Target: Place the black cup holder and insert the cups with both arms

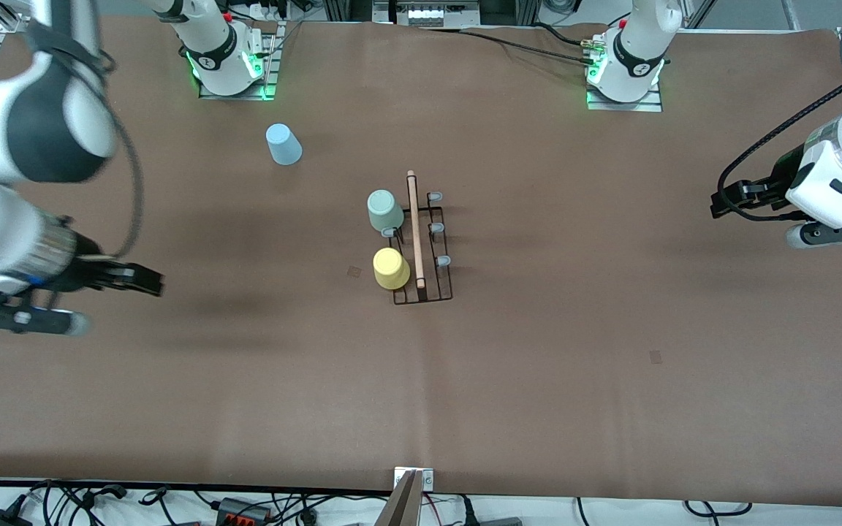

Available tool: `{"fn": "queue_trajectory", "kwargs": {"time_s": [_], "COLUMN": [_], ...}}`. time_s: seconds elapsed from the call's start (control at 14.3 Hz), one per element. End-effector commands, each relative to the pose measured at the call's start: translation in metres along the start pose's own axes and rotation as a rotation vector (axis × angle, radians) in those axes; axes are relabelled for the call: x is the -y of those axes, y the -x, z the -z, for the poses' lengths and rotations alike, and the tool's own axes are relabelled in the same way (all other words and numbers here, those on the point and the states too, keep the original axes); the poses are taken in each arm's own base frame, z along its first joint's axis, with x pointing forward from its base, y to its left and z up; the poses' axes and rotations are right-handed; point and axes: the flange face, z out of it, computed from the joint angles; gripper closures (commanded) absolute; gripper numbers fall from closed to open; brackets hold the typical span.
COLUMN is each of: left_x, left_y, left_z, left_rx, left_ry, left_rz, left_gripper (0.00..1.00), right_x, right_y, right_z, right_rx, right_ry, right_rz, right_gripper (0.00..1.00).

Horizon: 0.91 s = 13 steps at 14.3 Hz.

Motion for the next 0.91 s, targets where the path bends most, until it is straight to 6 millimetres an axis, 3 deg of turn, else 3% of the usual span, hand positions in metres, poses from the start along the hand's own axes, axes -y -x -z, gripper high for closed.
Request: {"fn": "queue_trajectory", "kwargs": {"time_s": [0.0, 0.07, 0.49, 0.63, 0.84], "left_x": [0.002, 0.002, 0.002, 0.002, 0.004], "left_y": [0.004, 0.004, 0.004, 0.004, 0.004], "left_z": [0.006, 0.006, 0.006, 0.006, 0.006], "left_rx": [0.002, 0.002, 0.002, 0.002, 0.002], "left_ry": [-0.009, -0.009, -0.009, -0.009, -0.009], "left_rz": [-0.023, -0.023, -0.024, -0.024, -0.021], "left_gripper": [0.0, 0.0, 0.0, 0.0, 0.0], "right_x": [-0.043, -0.061, -0.108, -0.11, -0.111], "right_y": [0.02, 0.025, 0.041, 0.049, 0.077], "right_z": [0.026, 0.029, 0.049, 0.054, 0.049], "right_rx": [-0.016, -0.013, 0.026, 0.037, 0.017], "right_ry": [-0.02, -0.02, 0.003, 0.004, 0.037], "right_rz": [-0.027, -0.018, 0.059, 0.051, 0.058], "right_gripper": [0.0, 0.0, 0.0, 0.0, 0.0]}}
